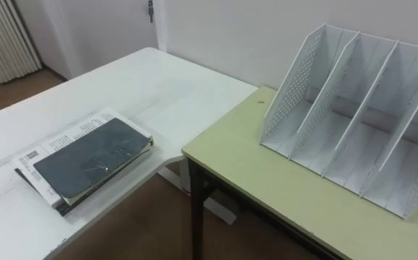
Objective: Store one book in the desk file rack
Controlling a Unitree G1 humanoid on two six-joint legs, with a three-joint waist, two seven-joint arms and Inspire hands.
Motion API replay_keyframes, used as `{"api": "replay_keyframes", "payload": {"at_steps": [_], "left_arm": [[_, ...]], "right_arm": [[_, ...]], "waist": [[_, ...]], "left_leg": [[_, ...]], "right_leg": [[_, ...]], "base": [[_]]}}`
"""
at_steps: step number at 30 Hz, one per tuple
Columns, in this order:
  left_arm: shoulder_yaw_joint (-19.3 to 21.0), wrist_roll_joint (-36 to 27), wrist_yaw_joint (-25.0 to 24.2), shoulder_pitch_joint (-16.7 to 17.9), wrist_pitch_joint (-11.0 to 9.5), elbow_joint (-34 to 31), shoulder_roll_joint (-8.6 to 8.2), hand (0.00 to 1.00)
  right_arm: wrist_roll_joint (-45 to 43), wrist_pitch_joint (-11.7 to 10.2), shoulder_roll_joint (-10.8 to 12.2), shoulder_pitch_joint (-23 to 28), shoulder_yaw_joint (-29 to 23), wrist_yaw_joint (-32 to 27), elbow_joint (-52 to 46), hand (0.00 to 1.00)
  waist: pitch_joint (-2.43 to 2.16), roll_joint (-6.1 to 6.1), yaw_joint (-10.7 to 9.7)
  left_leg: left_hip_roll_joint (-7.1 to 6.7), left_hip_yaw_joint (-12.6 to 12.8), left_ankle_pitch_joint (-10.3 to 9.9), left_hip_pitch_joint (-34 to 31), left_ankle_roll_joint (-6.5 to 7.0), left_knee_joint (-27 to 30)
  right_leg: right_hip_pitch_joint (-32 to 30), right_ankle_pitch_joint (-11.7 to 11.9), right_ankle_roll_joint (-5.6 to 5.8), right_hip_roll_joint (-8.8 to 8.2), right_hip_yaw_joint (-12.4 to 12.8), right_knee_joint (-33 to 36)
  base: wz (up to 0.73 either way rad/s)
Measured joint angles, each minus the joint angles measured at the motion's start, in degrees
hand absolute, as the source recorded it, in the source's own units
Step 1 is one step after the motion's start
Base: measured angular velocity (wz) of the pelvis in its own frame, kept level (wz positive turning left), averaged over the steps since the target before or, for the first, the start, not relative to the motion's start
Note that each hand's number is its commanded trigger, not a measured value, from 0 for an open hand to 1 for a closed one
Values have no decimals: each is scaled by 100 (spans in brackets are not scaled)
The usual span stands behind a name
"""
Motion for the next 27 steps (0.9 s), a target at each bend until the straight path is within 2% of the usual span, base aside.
{"api": "replay_keyframes", "payload": {"at_steps": [21,27], "left_arm": [[12,38,489,59,-58,-33,-27,0],[9,445,893,82,-225,-590,-27,0]], "right_arm": [[2,-6,2,1,-55,31,27,0],[53,-84,4,-10,6,32,71,0]], "waist": [[2,5,-5],[11,-12,-27]], "left_leg": [[0,6,0,56,0,-36],[-10,-61,0,77,0,-30]], "right_leg": [[39,-1,2,1,-9,10],[78,-3,4,3,-18,-4]], "base": [[0],[4]]}}
